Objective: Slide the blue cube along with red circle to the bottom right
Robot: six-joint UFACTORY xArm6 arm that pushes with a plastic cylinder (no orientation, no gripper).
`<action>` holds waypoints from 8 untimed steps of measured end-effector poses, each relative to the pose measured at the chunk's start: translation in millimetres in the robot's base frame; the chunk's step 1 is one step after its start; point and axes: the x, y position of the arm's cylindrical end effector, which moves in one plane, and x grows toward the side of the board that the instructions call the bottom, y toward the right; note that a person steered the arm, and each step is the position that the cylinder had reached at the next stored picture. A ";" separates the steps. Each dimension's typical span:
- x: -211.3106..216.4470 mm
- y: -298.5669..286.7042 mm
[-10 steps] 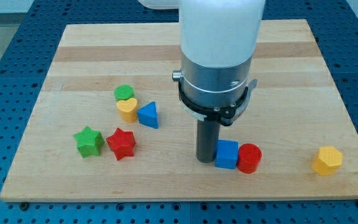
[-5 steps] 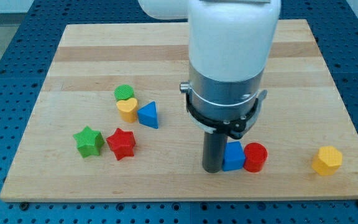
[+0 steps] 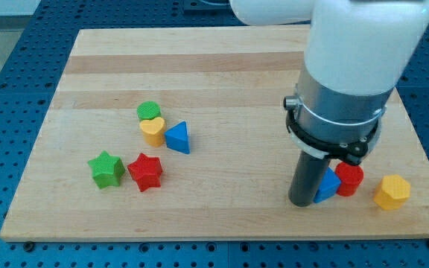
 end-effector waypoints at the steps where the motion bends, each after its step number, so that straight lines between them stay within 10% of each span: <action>1: 0.0 9.1; 8: -9.8 28.9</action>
